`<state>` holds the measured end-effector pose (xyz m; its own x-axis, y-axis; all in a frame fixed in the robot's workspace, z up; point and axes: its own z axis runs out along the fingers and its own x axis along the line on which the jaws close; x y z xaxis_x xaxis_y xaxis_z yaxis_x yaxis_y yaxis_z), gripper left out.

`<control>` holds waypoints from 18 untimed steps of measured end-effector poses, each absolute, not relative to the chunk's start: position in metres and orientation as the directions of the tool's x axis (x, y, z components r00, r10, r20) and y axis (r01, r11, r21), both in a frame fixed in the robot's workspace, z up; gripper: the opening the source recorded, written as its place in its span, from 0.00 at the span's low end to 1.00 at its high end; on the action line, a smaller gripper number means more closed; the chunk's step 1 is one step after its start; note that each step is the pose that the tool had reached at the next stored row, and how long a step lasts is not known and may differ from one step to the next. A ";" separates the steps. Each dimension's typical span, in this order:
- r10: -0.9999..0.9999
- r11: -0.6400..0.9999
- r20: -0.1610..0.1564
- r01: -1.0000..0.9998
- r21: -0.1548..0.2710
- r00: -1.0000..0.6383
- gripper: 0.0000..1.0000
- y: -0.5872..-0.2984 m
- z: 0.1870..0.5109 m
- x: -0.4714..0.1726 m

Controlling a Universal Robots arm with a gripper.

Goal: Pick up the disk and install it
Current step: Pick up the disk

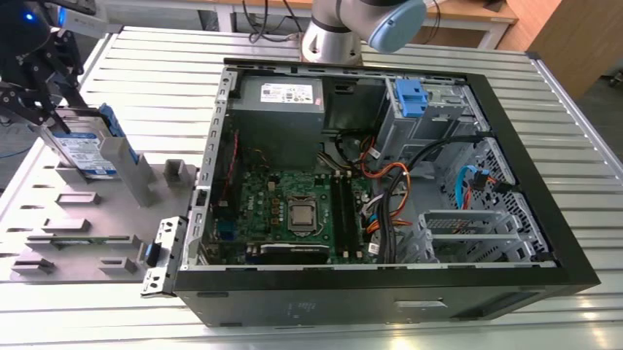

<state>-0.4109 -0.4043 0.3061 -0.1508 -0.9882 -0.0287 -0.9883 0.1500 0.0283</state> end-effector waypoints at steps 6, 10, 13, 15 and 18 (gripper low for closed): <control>-0.988 0.150 -0.028 -0.988 0.028 -0.151 0.53 -0.404 0.301 -0.411; -0.988 0.150 -0.028 -0.988 0.028 -0.151 0.53 -0.404 0.301 -0.411; -0.988 0.150 -0.029 -0.988 0.028 -0.151 0.53 -0.404 0.300 -0.411; -0.988 0.150 -0.030 -0.988 0.028 -0.151 0.53 -0.403 0.300 -0.411; -0.988 0.150 -0.031 -0.988 0.029 -0.151 0.53 -0.402 0.299 -0.411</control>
<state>-0.4109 -0.4017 0.2994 -0.1508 -0.9881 -0.0312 -0.9883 0.1499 0.0287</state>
